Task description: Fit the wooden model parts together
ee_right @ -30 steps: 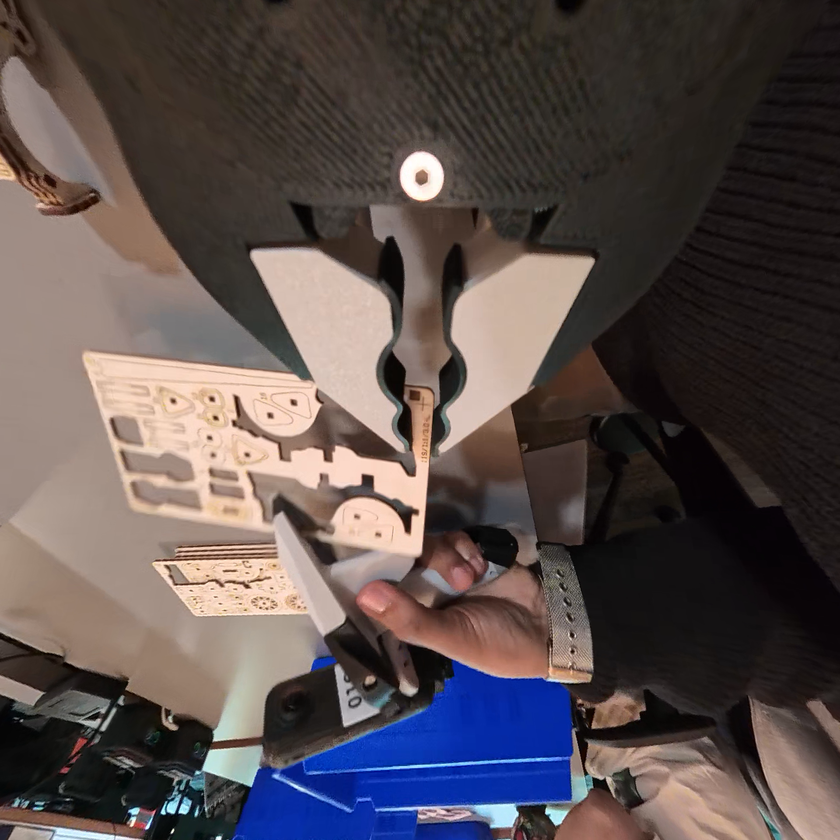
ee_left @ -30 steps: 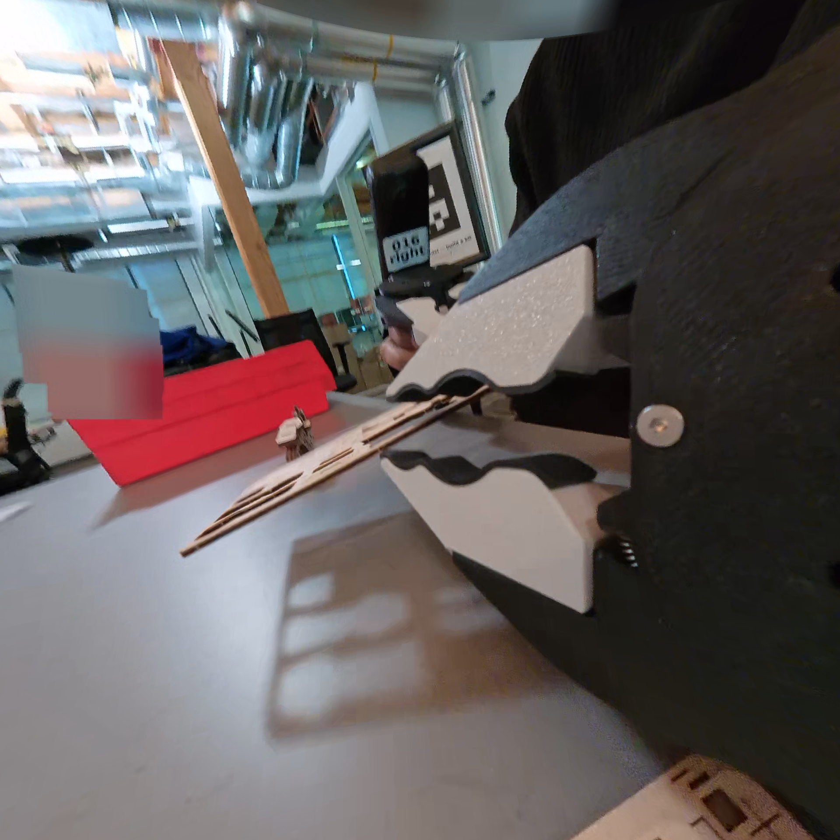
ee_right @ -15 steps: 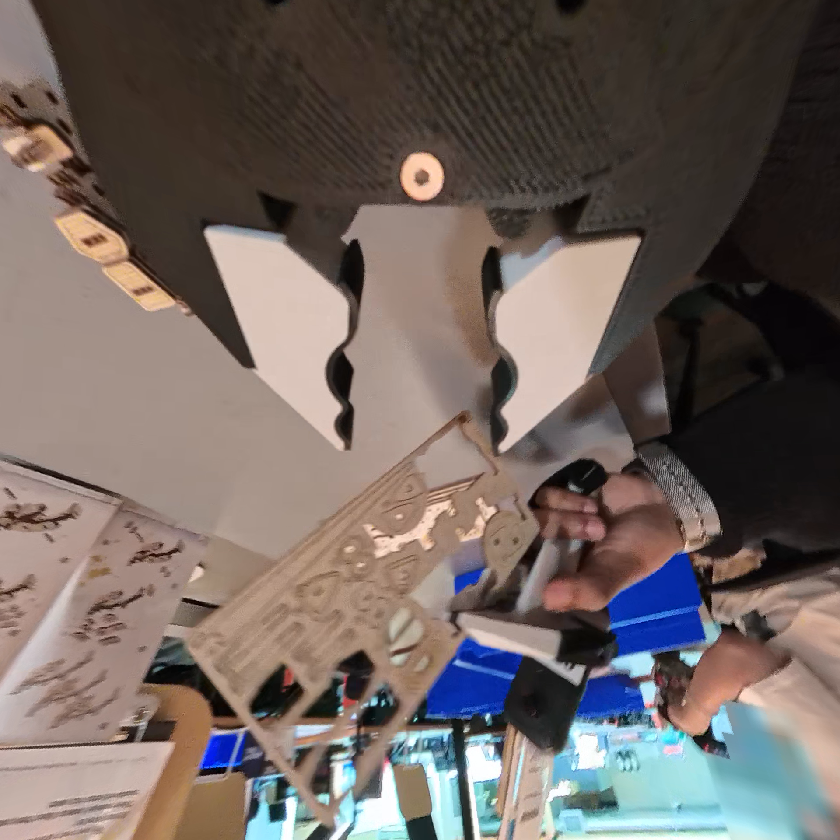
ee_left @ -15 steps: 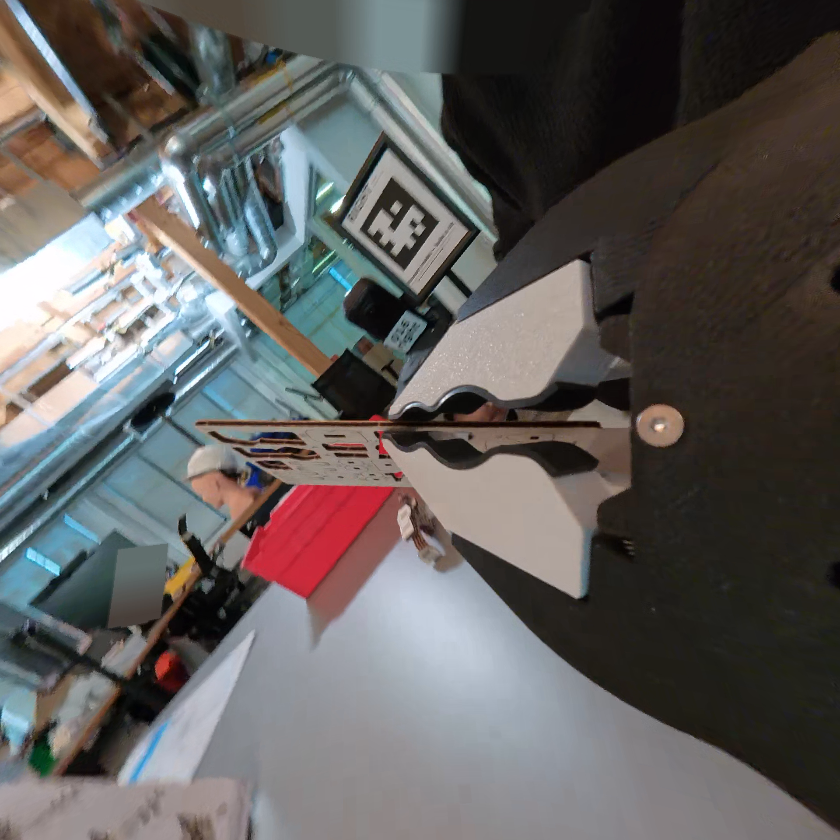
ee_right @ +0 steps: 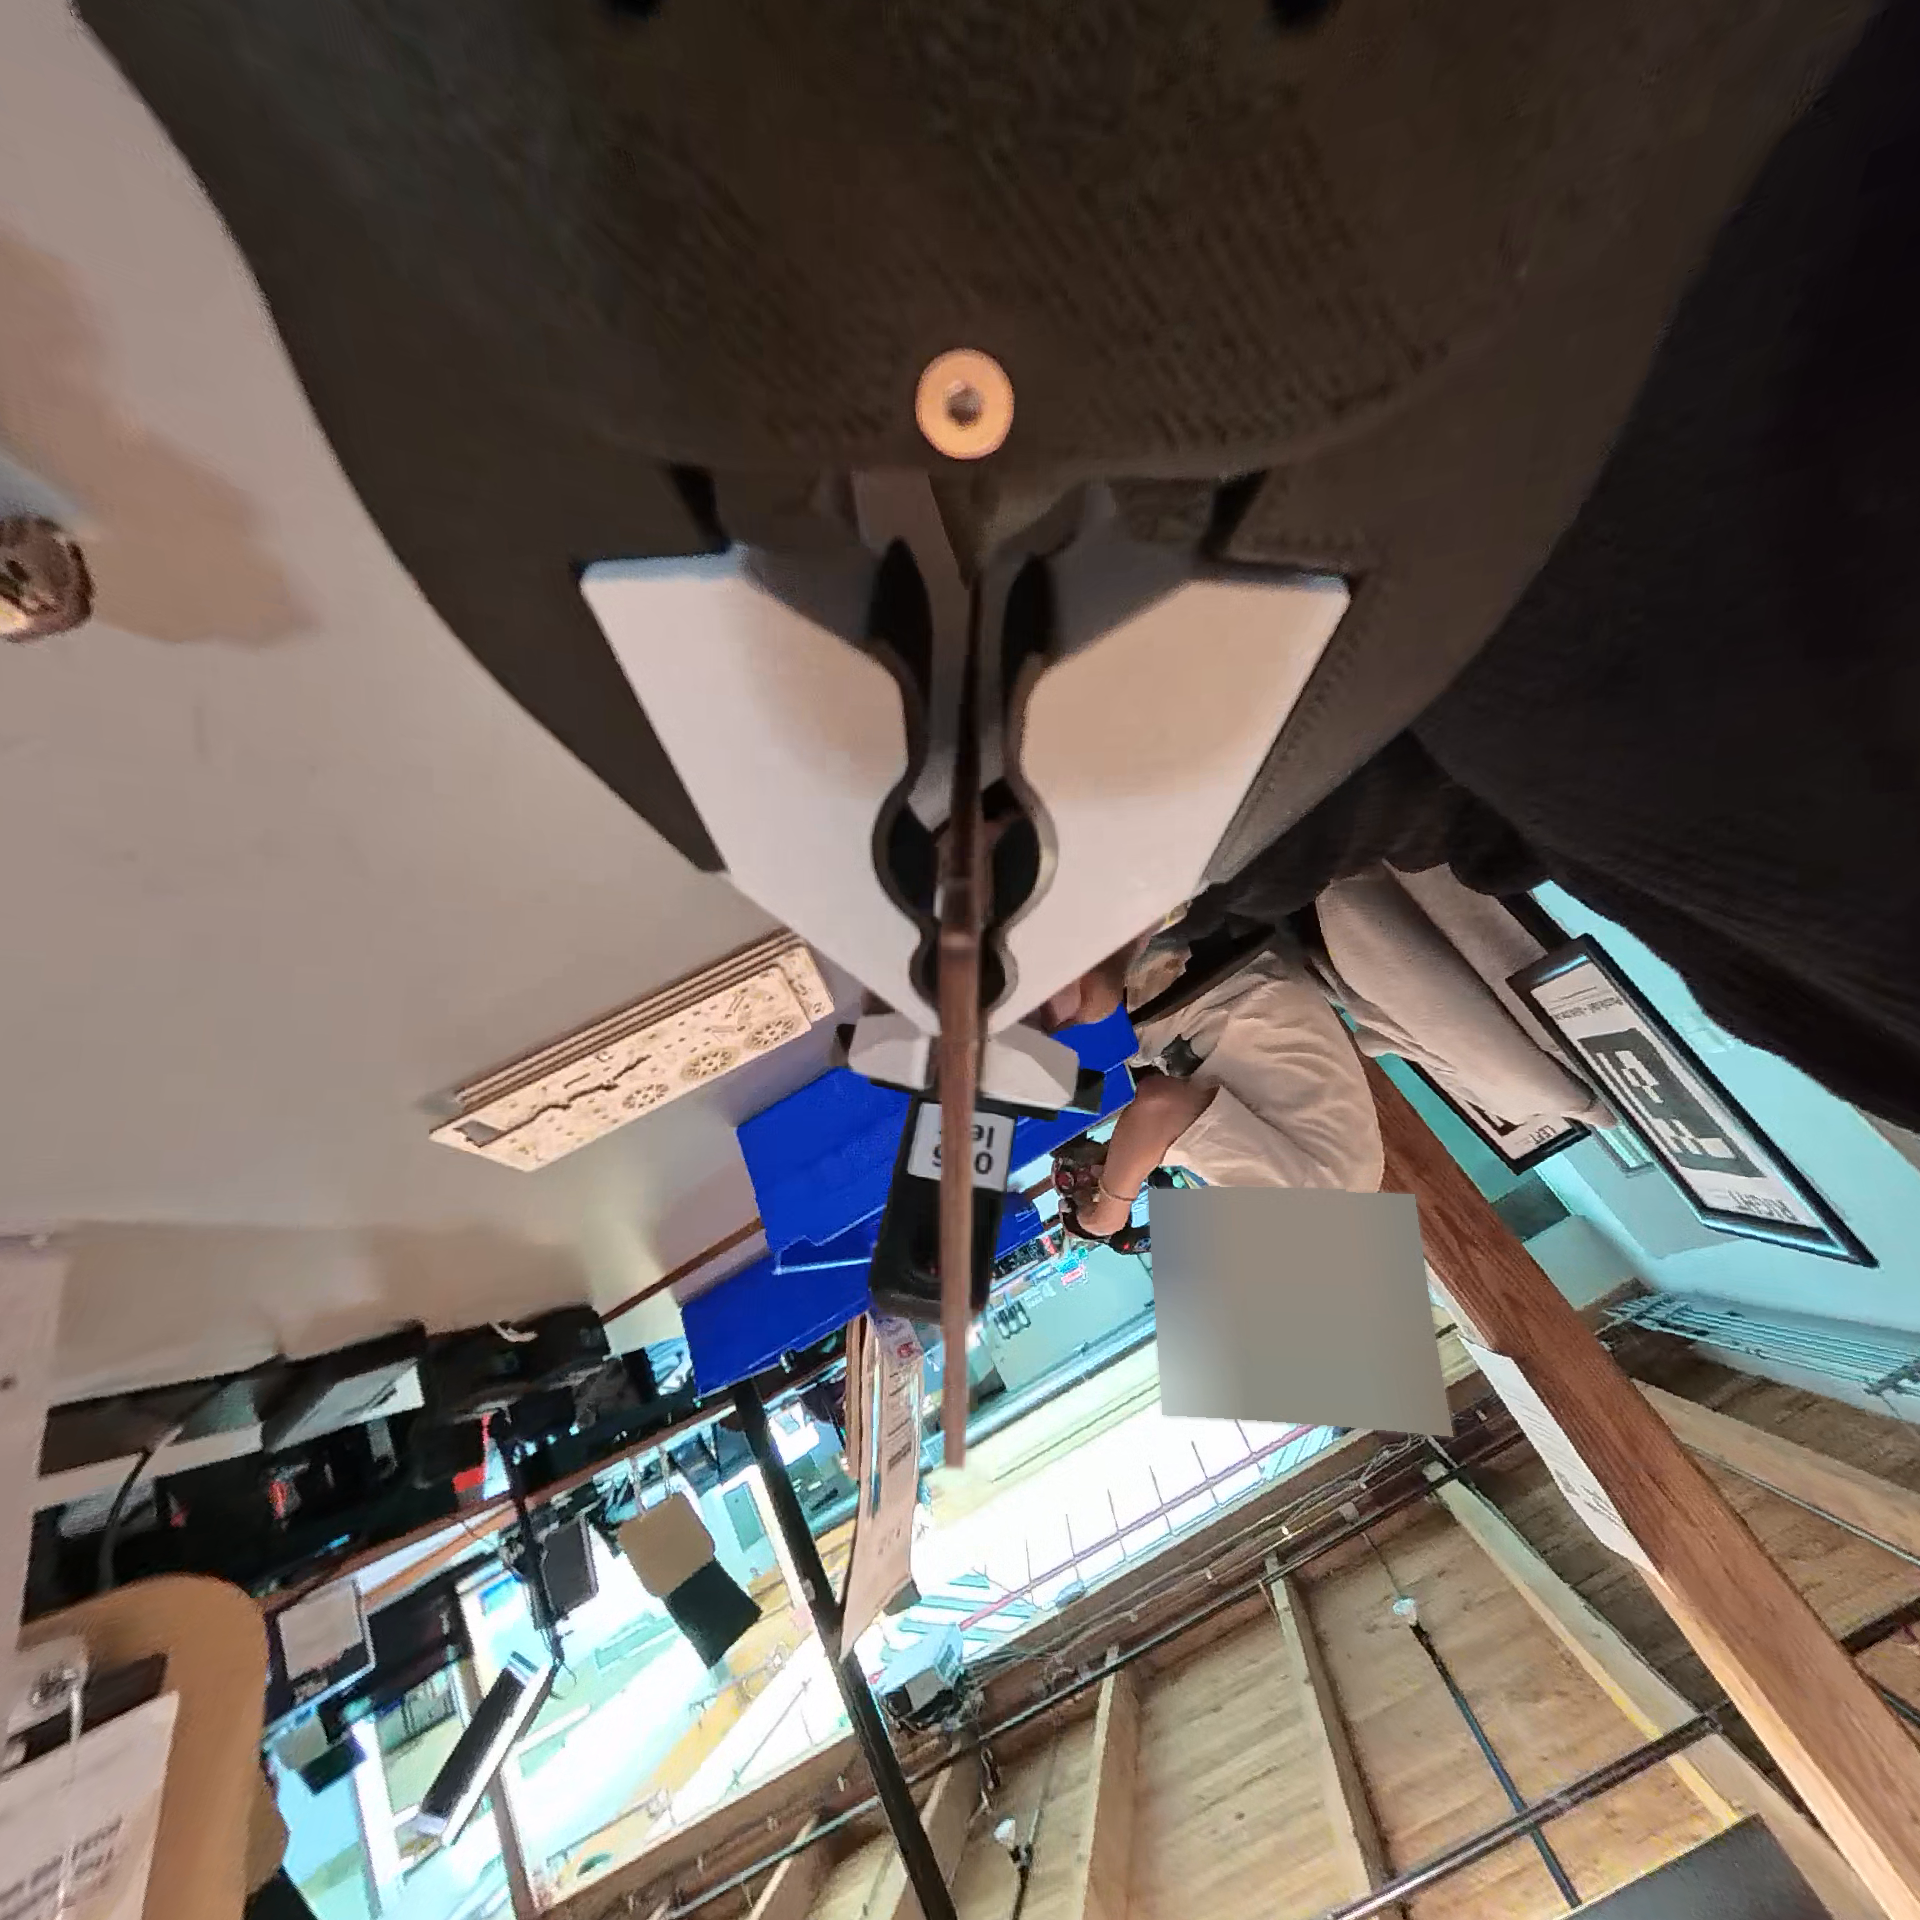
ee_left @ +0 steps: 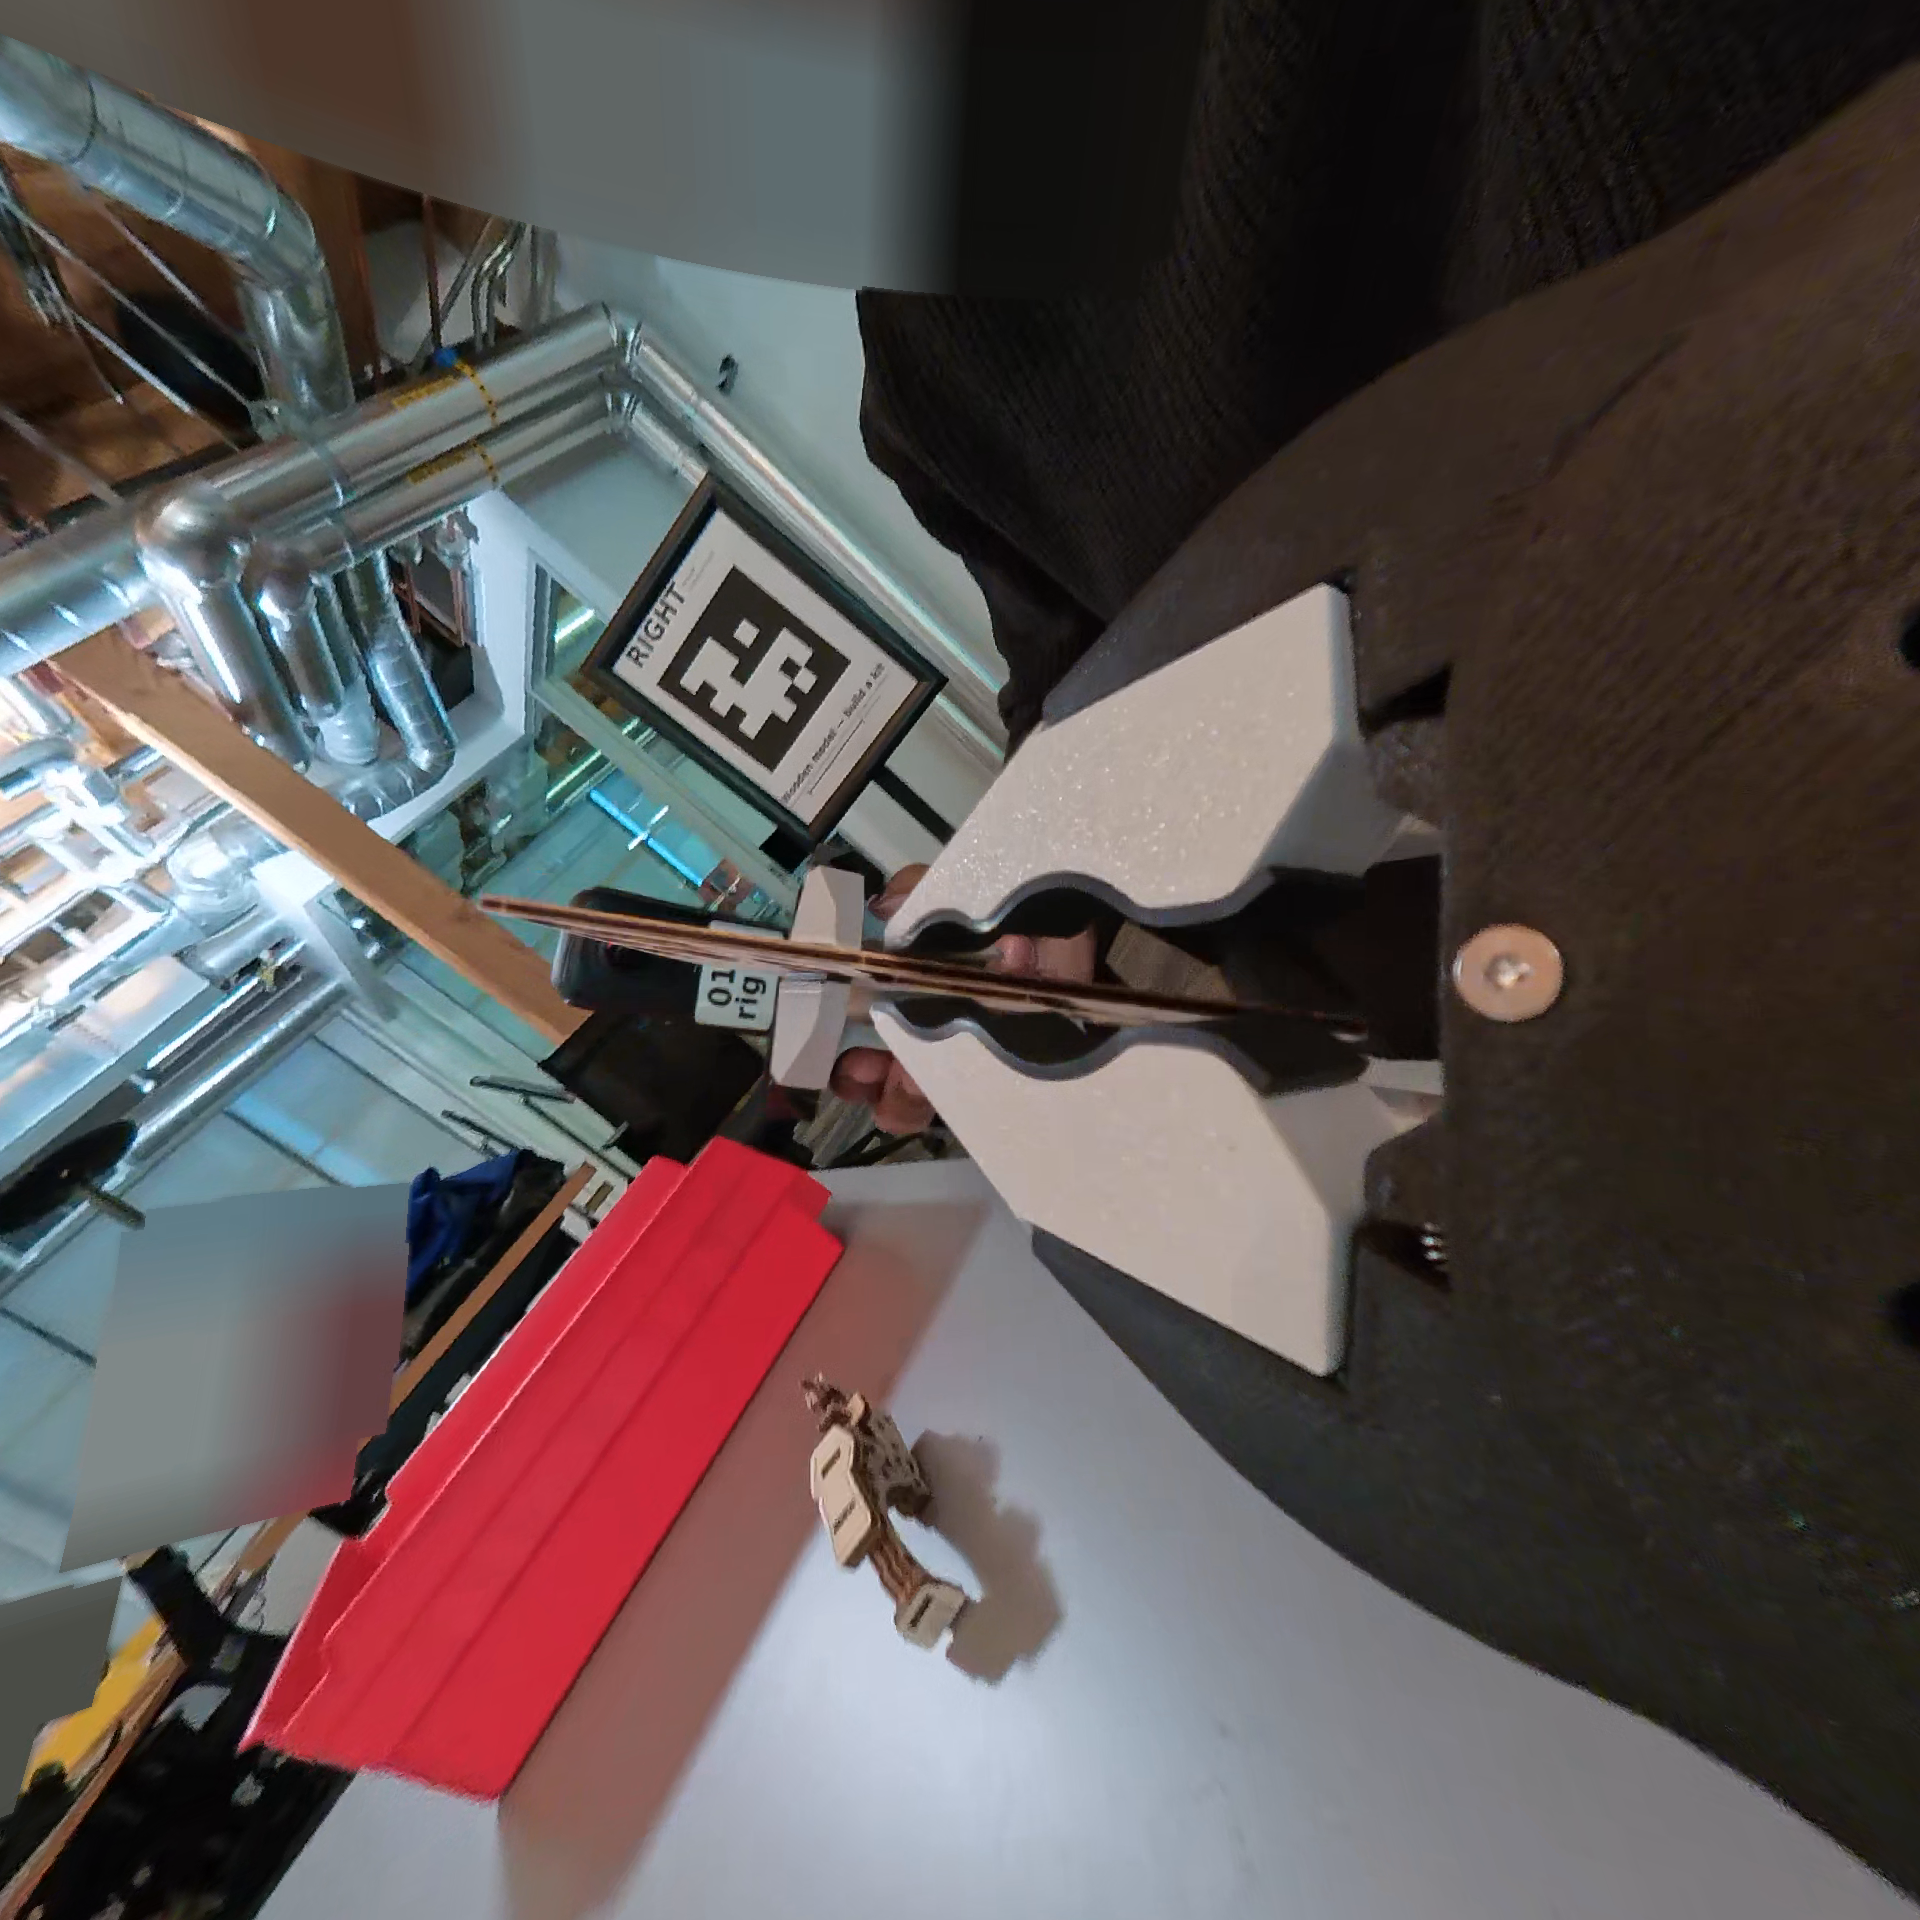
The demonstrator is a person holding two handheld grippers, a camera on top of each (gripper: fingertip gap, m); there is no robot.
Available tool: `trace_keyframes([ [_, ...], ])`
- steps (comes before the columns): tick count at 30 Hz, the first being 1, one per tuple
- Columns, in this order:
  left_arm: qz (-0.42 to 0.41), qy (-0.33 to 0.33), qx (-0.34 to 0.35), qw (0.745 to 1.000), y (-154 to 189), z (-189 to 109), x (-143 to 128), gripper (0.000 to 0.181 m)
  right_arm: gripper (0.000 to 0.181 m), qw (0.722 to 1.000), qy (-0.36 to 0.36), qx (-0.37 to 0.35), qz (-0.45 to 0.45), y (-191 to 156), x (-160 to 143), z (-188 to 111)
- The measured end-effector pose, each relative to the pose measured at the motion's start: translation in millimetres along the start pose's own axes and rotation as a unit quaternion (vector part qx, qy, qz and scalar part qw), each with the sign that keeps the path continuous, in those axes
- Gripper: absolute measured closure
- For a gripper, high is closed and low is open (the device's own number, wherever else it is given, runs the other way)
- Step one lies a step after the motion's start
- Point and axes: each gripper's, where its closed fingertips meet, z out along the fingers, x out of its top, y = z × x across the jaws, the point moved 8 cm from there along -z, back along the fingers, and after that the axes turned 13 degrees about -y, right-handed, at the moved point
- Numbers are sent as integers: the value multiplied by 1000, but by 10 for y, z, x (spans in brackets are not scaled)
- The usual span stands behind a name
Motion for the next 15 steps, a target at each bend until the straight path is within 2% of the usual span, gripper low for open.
trace_keyframes([
  [1,0,8,11,1000,-16,-32,9,171,180,1000,-3,-1,8,22,-11,-5],
  [5,2,17,25,1000,-34,-126,25,168,180,999,-30,1,46,98,-59,8],
  [10,19,-47,68,996,-68,-48,-44,163,180,993,-87,1,81,174,-175,83],
  [15,36,-98,129,986,-130,-25,-100,178,179,986,-131,-2,103,225,-277,140],
])
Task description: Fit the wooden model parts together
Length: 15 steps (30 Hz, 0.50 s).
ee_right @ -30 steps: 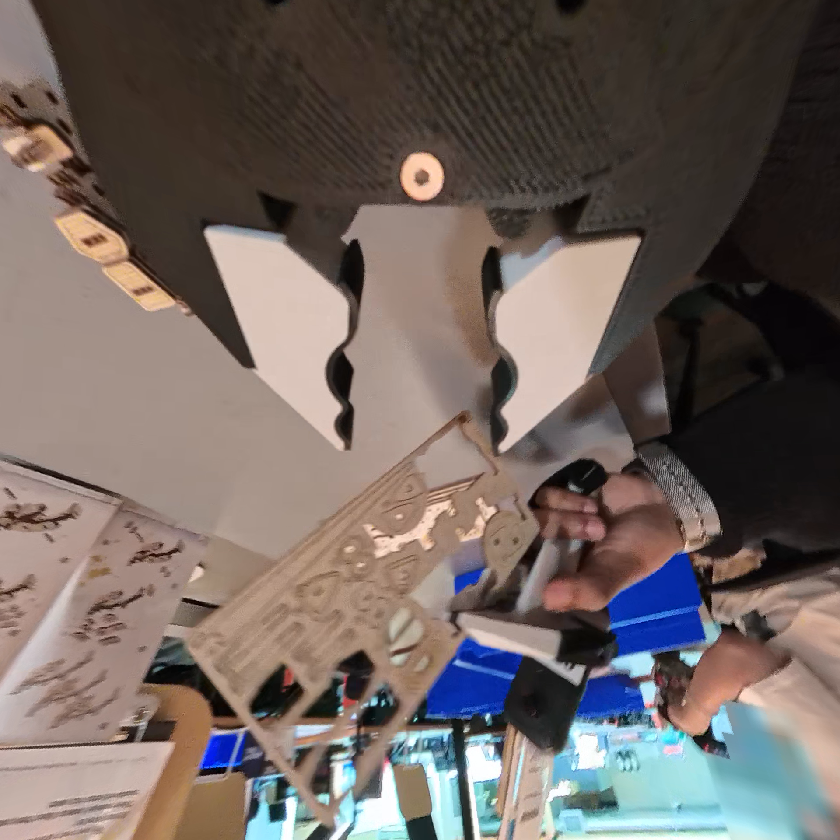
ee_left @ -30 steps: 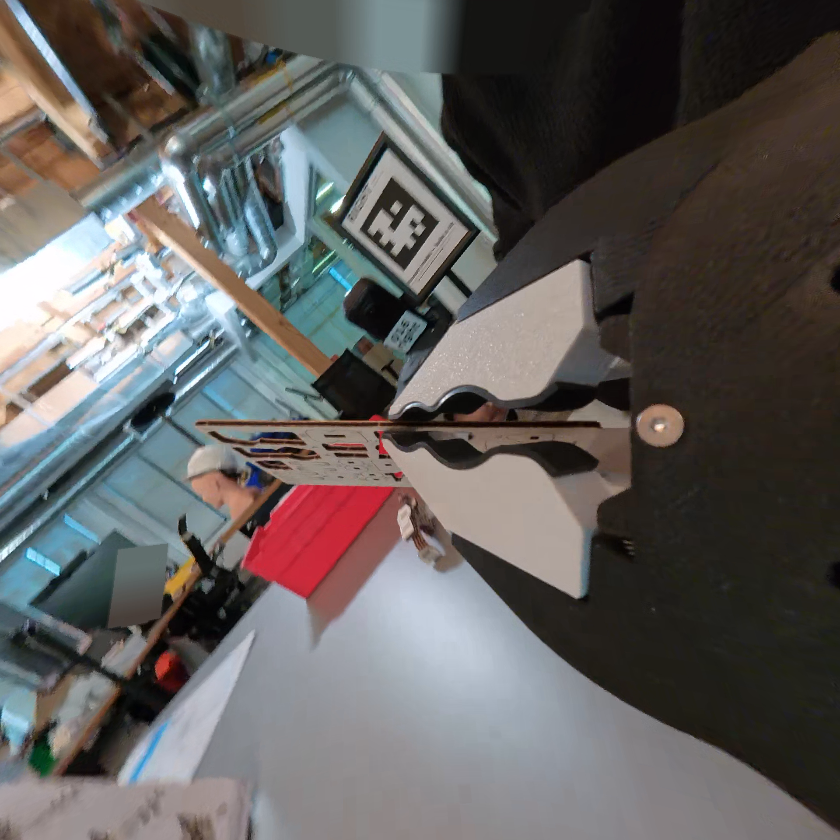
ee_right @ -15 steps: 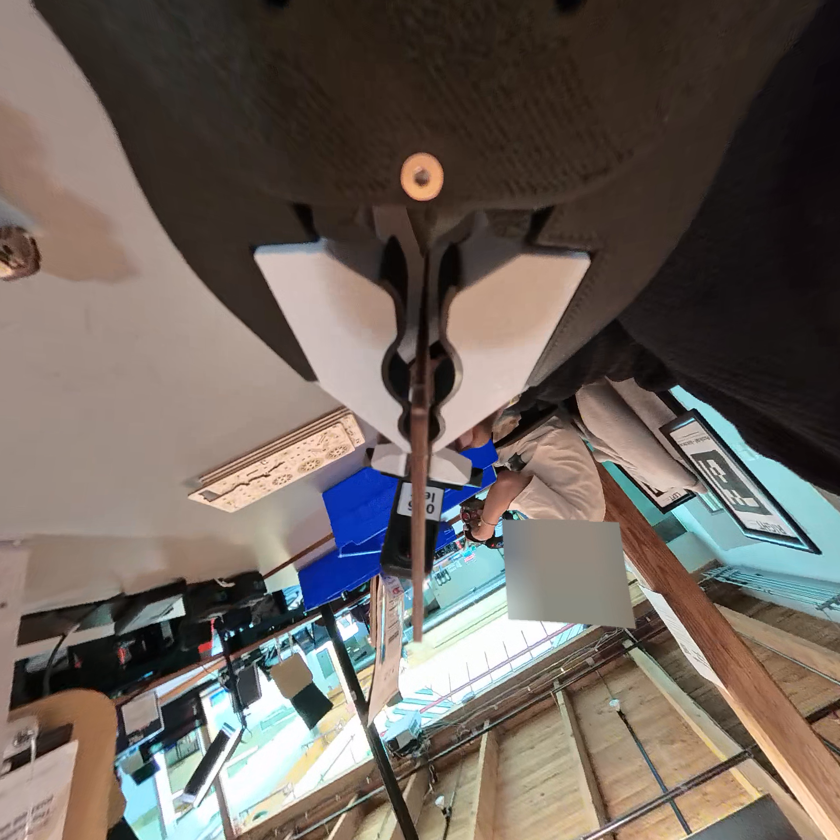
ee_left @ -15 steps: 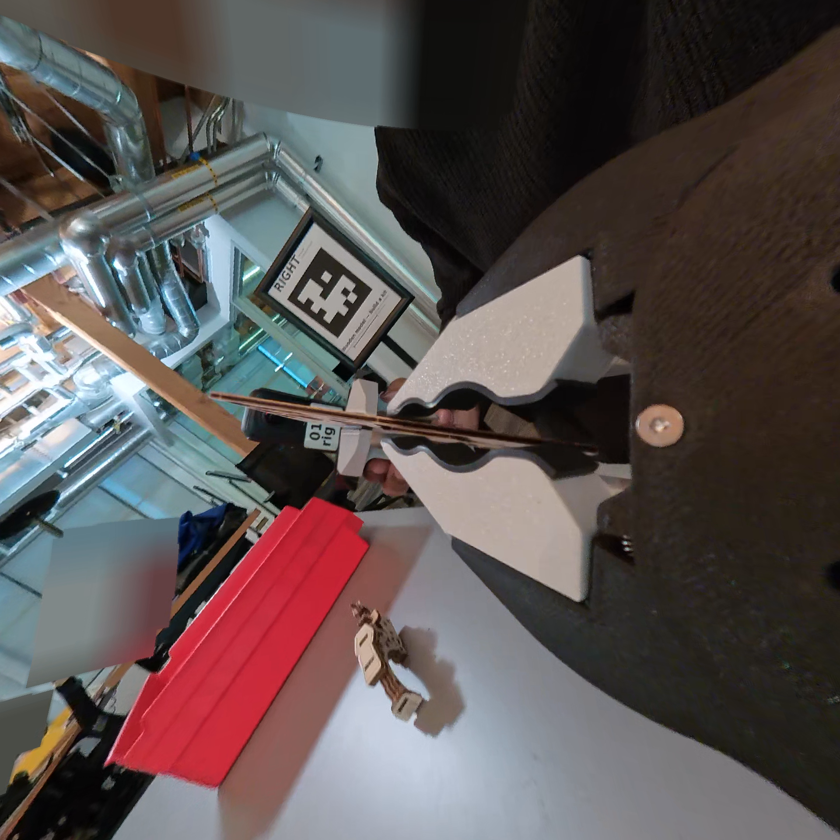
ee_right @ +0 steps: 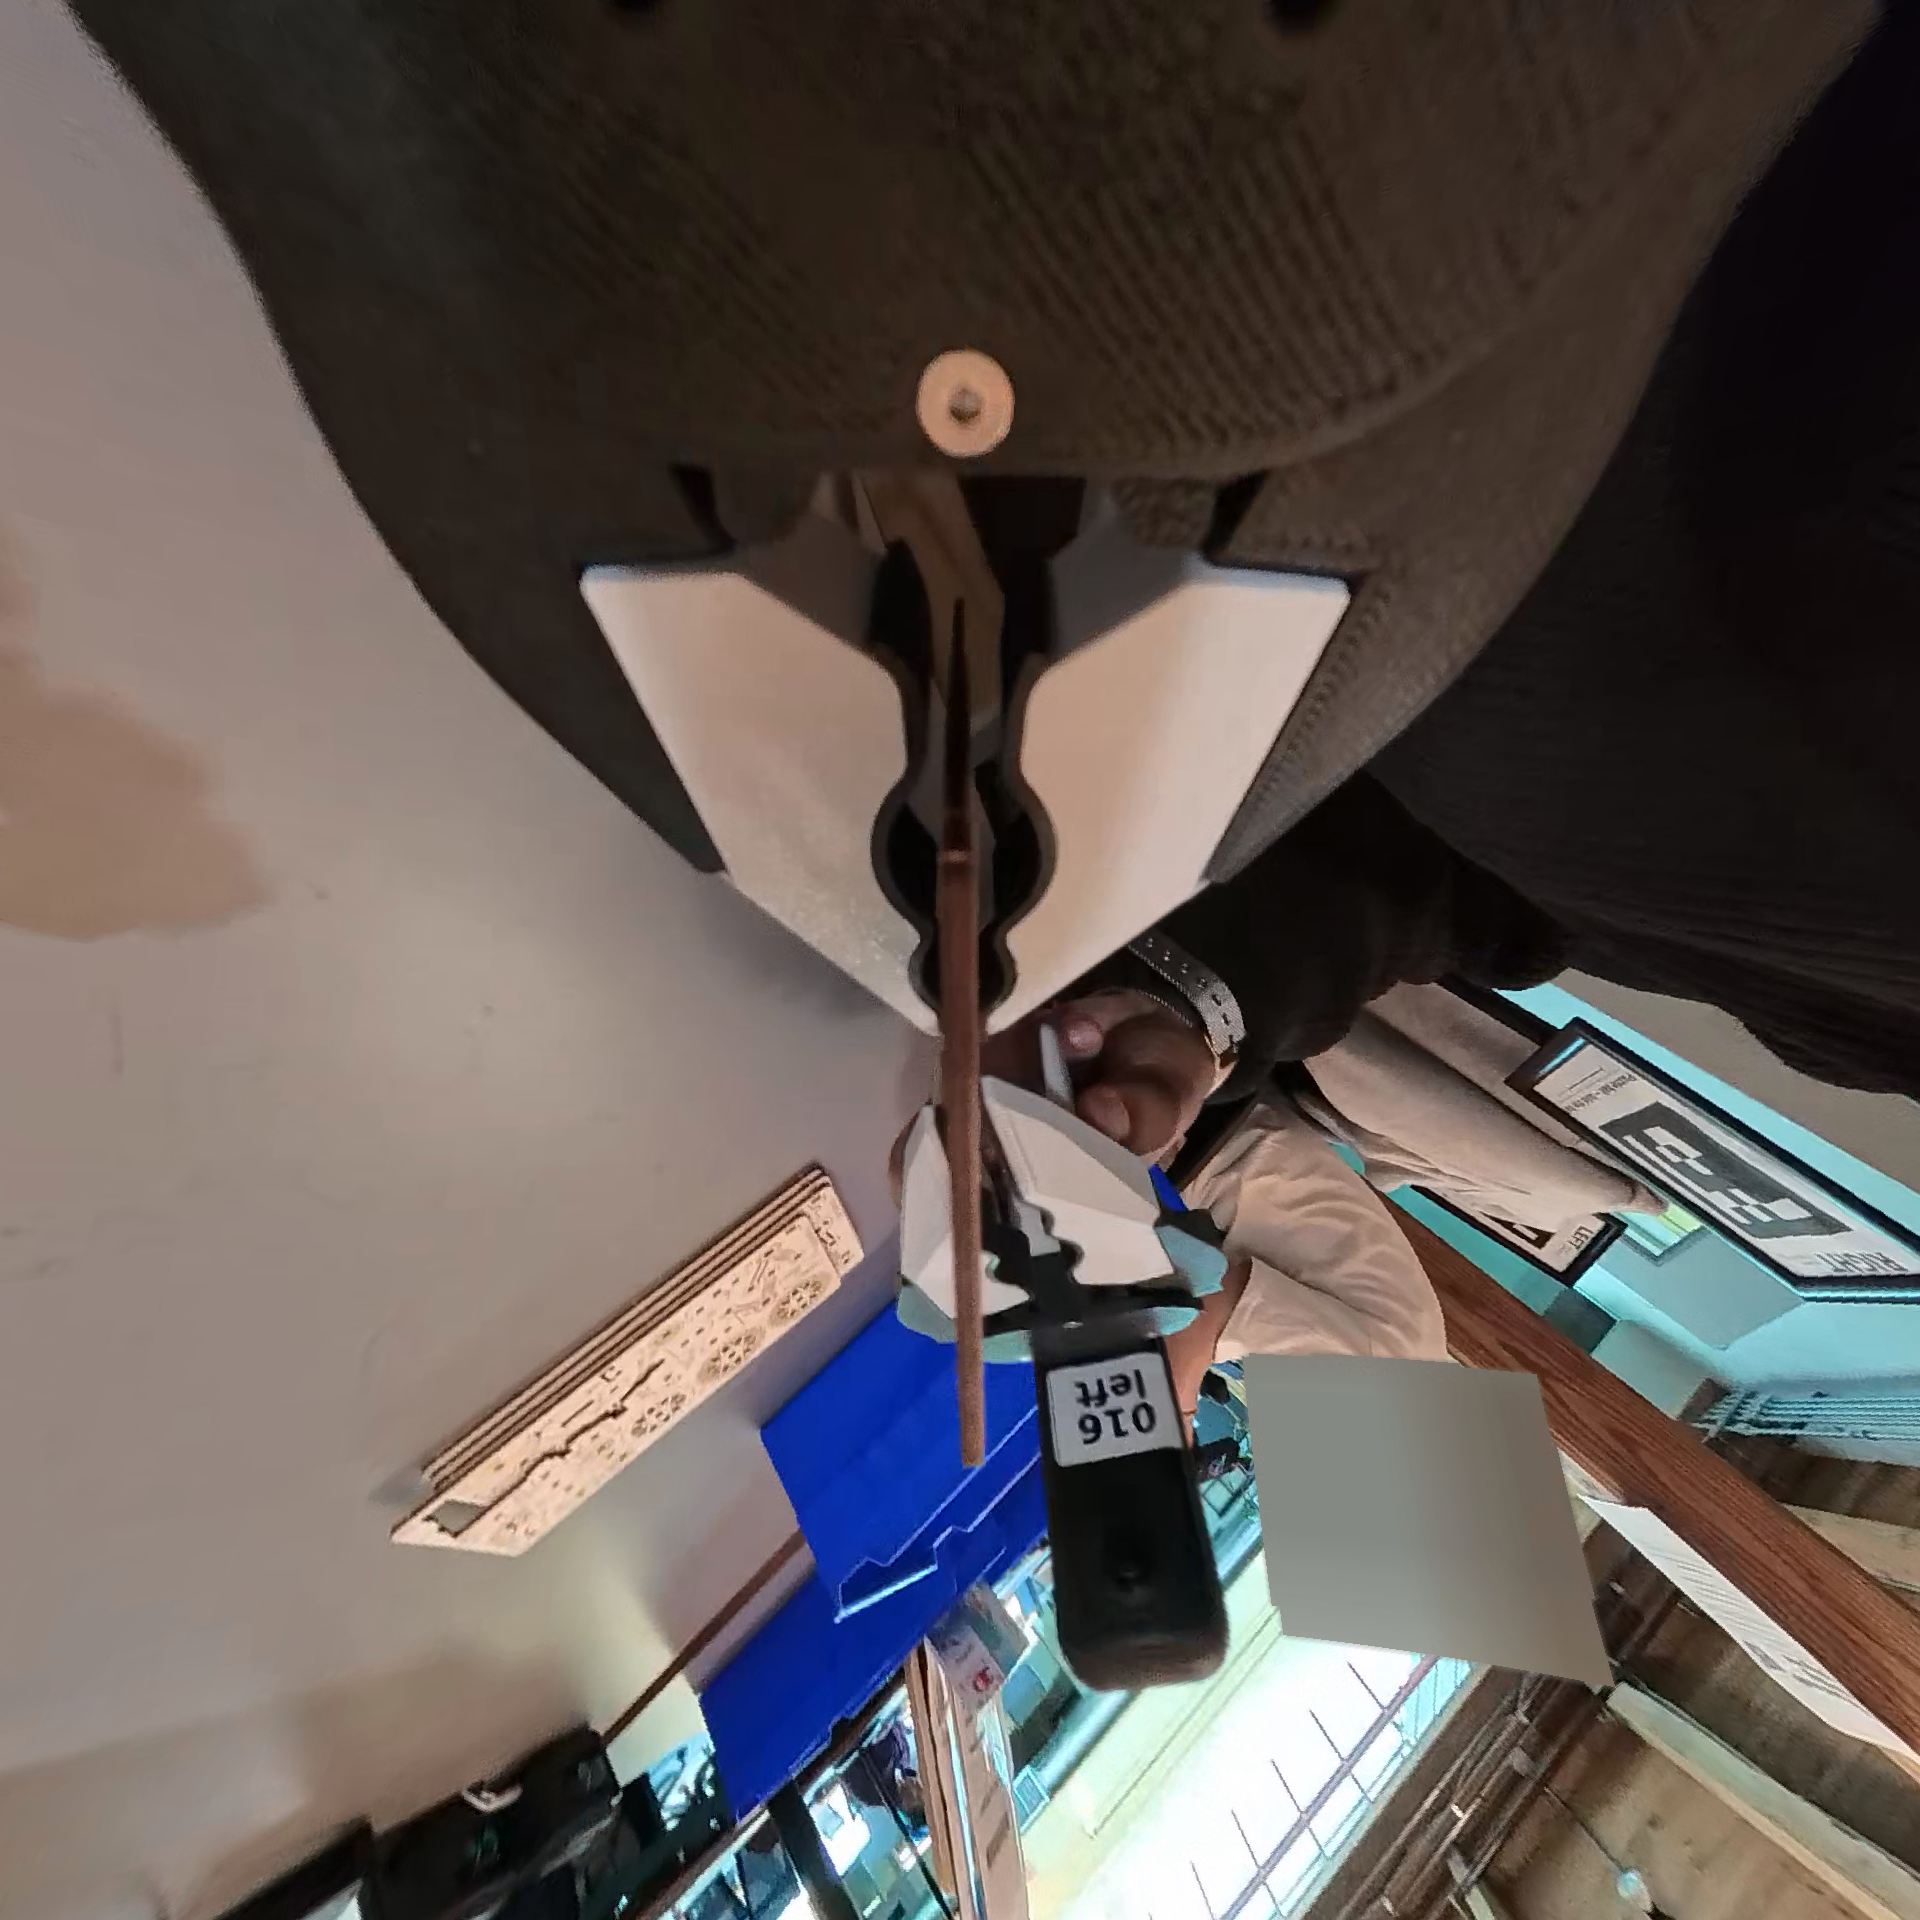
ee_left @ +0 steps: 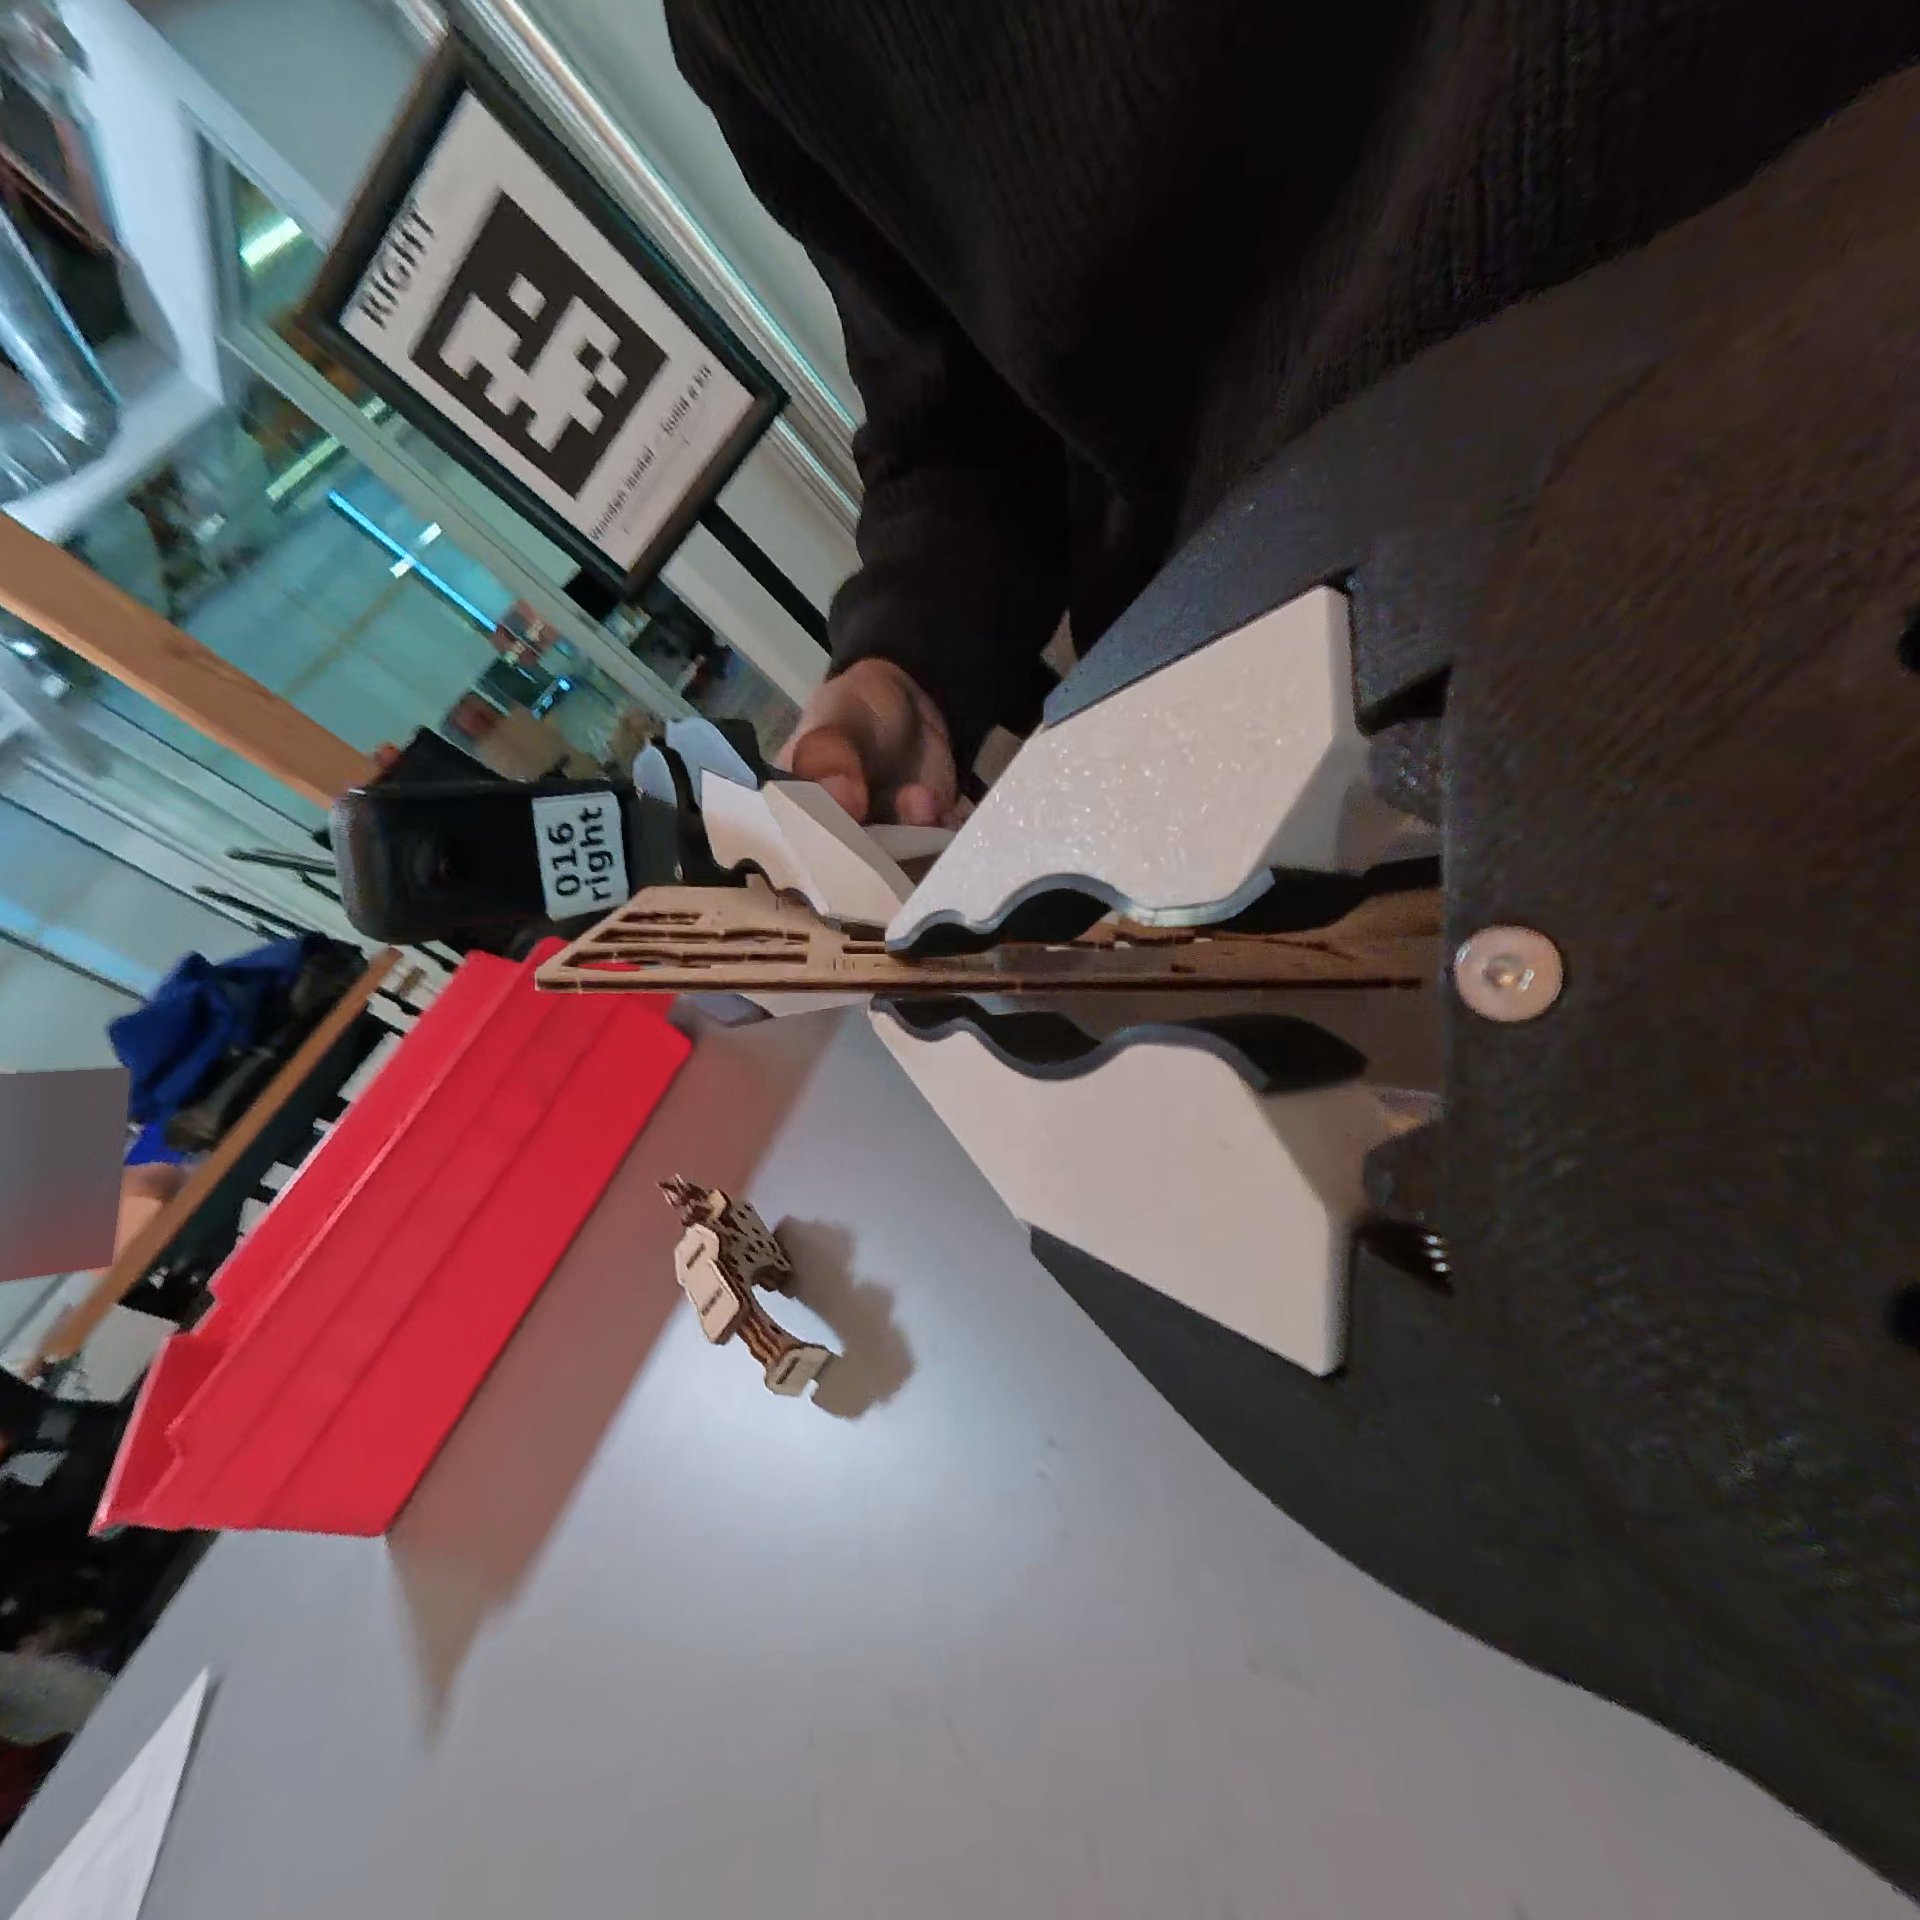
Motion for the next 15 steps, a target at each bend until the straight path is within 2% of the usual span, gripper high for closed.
trace_keyframes([
  [7,3,-29,28,999,-52,6,-28,176,179,1000,-10,-13,21,65,-37,40],
  [15,-6,-14,28,1000,-82,-20,-22,176,180,999,-10,-10,31,92,-56,44],
])
